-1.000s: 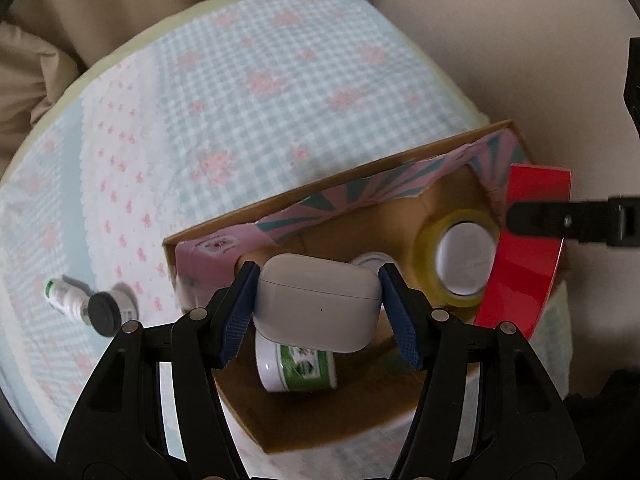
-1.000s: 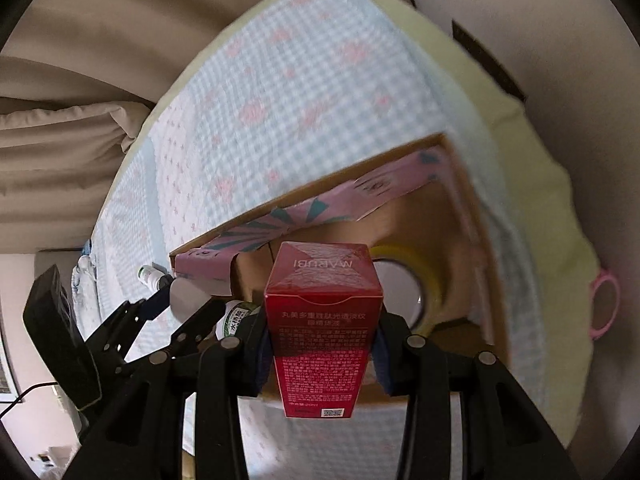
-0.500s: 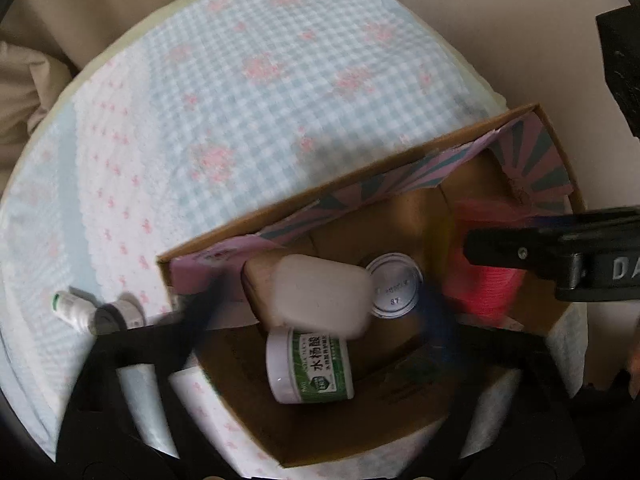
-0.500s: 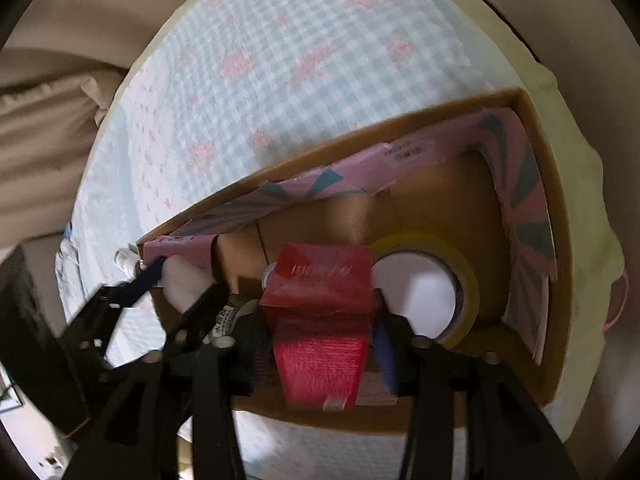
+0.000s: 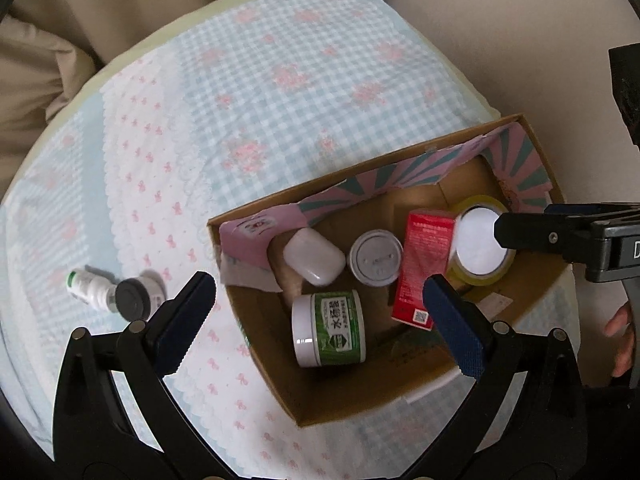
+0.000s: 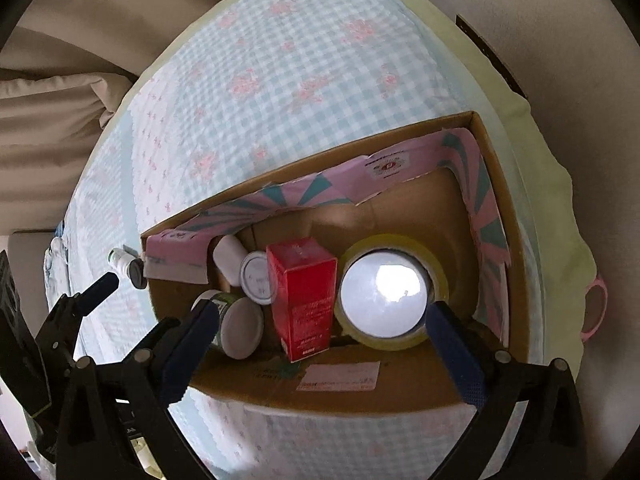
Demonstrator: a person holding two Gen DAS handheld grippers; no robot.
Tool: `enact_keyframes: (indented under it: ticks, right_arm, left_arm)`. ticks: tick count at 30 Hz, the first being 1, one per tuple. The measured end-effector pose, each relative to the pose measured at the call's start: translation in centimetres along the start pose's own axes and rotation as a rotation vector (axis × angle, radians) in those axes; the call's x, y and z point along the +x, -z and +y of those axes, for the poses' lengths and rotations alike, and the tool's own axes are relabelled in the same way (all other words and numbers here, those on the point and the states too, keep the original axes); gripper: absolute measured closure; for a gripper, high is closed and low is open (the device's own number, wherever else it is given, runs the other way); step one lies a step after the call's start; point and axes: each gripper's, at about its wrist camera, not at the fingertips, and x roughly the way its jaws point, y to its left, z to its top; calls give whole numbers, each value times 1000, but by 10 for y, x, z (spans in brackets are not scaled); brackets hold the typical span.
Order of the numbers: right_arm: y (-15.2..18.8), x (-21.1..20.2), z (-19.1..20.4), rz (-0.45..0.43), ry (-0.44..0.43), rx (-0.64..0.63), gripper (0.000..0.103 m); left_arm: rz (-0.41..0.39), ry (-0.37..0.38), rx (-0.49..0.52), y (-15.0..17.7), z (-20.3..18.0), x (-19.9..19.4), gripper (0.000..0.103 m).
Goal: Organize rigid objects
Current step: 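Lift both tools and move toward the pill bottle and black jar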
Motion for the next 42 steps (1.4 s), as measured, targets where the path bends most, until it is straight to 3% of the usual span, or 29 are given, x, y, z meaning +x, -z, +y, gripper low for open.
enact_keyframes:
  ticks: [3, 11, 16, 24, 33, 38, 42]
  right_arm:
    - [6, -9, 5, 10, -9, -6, 0]
    - [32, -56, 32, -75, 51, -58, 0]
    - [60, -84, 64, -147, 101, -150, 0]
    - [117, -116, 129, -288, 152, -229, 0]
    - [169, -109, 216, -342, 188, -253, 0]
    - [191, -93, 267, -364, 233, -274, 0]
    - [199, -75, 307, -368, 261, -275, 0]
  left_arm:
    - [-17, -6, -3, 8, 2, -14, 0]
    - [-96, -12, -57, 45, 21, -75, 0]
    - [-151, -41, -79, 80, 45, -113, 0]
    - [-206, -18, -119, 135, 100, -163, 0]
    - [-279, -92, -51, 188, 180, -215, 0]
    - [-285, -72, 32, 199, 233, -226, 0]
    - [-267, -1, 150, 195, 263, -223, 0]
